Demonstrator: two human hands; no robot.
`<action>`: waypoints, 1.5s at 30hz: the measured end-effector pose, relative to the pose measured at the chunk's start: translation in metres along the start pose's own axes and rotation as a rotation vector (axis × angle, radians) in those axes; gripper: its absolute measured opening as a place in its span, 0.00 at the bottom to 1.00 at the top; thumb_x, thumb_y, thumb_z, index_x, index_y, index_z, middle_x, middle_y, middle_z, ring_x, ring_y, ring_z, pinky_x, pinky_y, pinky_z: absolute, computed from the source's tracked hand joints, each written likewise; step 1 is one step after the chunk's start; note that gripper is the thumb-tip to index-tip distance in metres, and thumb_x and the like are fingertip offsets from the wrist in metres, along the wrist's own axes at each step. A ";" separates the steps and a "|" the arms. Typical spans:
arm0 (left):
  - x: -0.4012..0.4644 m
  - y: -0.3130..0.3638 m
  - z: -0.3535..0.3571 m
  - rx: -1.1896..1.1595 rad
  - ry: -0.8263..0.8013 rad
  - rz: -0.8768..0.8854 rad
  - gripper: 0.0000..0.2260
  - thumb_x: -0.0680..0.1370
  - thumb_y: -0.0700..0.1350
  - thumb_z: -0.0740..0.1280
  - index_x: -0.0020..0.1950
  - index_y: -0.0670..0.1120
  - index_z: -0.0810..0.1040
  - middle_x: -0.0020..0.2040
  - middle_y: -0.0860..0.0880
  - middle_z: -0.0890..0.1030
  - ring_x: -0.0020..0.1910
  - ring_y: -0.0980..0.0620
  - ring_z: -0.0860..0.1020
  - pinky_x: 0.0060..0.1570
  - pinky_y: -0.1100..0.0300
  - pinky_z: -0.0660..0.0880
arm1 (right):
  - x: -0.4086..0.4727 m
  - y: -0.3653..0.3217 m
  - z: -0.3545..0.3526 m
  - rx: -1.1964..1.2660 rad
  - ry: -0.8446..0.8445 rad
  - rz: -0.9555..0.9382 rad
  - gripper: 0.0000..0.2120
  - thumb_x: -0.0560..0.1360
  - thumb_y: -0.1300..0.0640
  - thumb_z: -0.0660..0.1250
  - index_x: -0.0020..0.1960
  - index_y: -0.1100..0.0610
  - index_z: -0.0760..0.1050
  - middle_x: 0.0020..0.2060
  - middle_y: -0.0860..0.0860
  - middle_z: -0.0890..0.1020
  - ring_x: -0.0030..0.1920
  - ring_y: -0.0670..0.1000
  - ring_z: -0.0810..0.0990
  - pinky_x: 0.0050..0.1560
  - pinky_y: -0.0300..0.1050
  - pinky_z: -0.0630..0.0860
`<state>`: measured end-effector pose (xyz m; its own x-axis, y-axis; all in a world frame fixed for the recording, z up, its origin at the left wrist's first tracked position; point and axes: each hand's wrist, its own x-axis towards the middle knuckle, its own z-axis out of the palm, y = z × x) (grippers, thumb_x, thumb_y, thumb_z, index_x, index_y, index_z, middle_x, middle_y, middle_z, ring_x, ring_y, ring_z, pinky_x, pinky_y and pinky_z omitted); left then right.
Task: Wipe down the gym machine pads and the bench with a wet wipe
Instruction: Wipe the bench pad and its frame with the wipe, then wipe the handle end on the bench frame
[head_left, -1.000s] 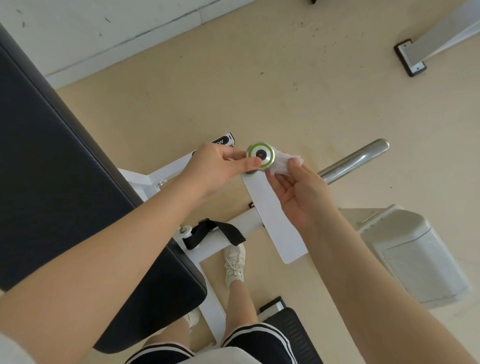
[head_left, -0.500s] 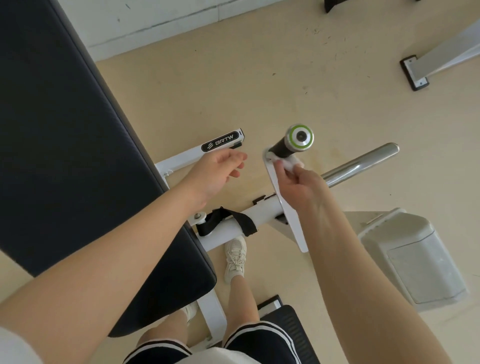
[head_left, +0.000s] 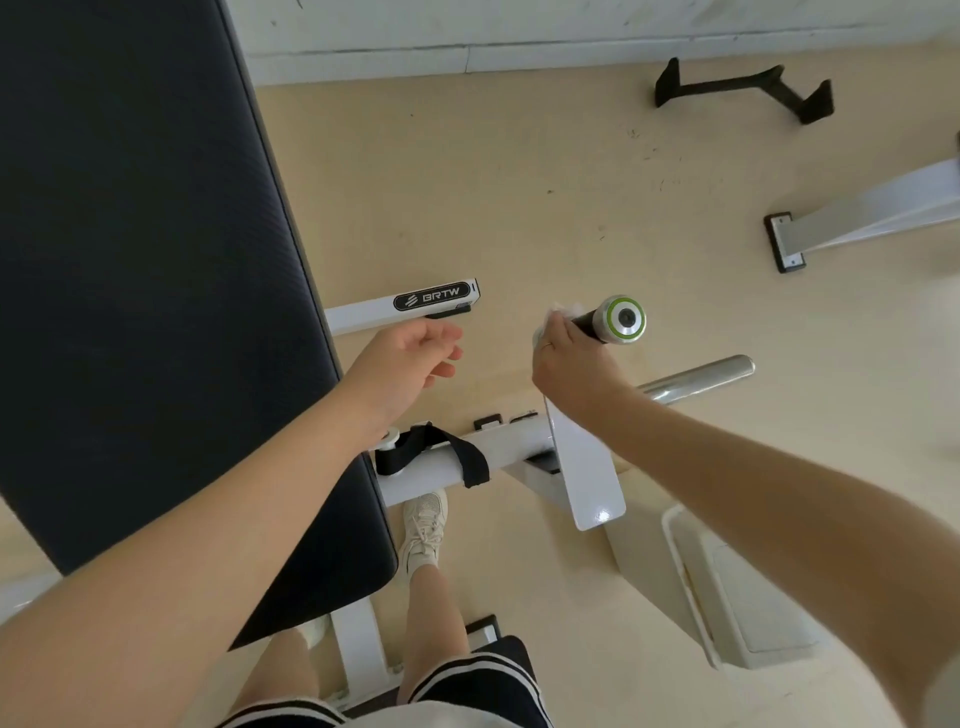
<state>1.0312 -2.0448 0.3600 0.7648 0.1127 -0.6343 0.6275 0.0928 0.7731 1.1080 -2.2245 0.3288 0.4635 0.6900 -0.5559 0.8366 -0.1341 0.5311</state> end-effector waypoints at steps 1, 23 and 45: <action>-0.001 -0.004 0.000 -0.002 0.011 -0.005 0.09 0.80 0.43 0.59 0.55 0.46 0.77 0.45 0.53 0.79 0.43 0.56 0.77 0.50 0.61 0.72 | -0.002 0.005 -0.002 -0.101 -0.070 -0.042 0.17 0.72 0.70 0.58 0.60 0.69 0.71 0.56 0.66 0.77 0.61 0.67 0.70 0.63 0.57 0.69; -0.135 0.033 0.053 0.203 -0.556 0.175 0.04 0.76 0.44 0.66 0.49 0.50 0.77 0.48 0.52 0.79 0.51 0.52 0.78 0.56 0.58 0.75 | -0.194 -0.071 -0.122 2.889 0.748 1.347 0.09 0.79 0.63 0.57 0.45 0.59 0.75 0.41 0.54 0.79 0.44 0.52 0.79 0.50 0.44 0.78; -0.134 -0.017 0.441 0.355 -0.816 -0.007 0.06 0.75 0.34 0.66 0.42 0.44 0.76 0.39 0.46 0.79 0.39 0.55 0.79 0.44 0.66 0.77 | -0.422 -0.063 0.136 2.325 0.604 1.698 0.02 0.73 0.56 0.69 0.45 0.53 0.80 0.39 0.50 0.82 0.42 0.48 0.78 0.48 0.42 0.74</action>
<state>0.9822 -2.4982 0.4317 0.5416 -0.6391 -0.5461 0.5370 -0.2369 0.8097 0.8992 -2.6039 0.4432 0.7356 -0.4946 -0.4630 -0.5399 -0.0153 -0.8416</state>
